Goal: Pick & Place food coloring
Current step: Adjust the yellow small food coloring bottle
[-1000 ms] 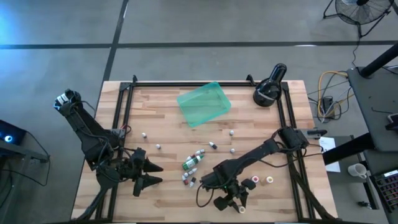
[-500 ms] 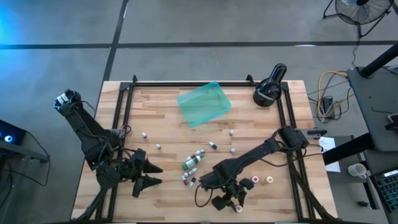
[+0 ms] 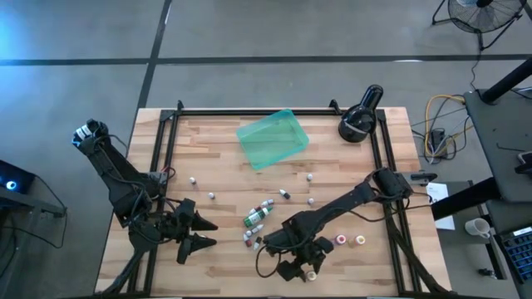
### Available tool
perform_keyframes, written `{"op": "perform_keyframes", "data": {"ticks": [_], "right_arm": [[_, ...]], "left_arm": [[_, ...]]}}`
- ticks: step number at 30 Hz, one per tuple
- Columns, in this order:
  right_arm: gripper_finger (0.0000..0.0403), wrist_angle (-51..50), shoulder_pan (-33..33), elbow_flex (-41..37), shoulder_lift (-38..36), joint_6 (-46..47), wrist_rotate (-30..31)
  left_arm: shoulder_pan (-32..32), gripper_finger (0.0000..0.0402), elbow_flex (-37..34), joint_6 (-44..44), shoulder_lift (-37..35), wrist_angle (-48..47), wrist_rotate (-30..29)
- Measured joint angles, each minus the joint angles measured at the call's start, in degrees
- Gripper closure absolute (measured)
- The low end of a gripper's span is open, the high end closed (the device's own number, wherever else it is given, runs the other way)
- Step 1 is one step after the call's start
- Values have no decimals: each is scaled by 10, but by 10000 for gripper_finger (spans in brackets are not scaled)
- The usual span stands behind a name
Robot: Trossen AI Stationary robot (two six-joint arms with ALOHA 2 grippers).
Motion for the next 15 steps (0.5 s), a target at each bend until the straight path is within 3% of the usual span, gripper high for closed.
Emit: {"op": "perform_keyframes", "data": {"ticks": [10,15], "right_arm": [[170,-94,0,32,-1,-33,241],[172,-109,2,72,-6,-64,434]], "left_arm": [[0,177,0,0,0,0,0],[0,177,0,-6,0,0,4]]}}
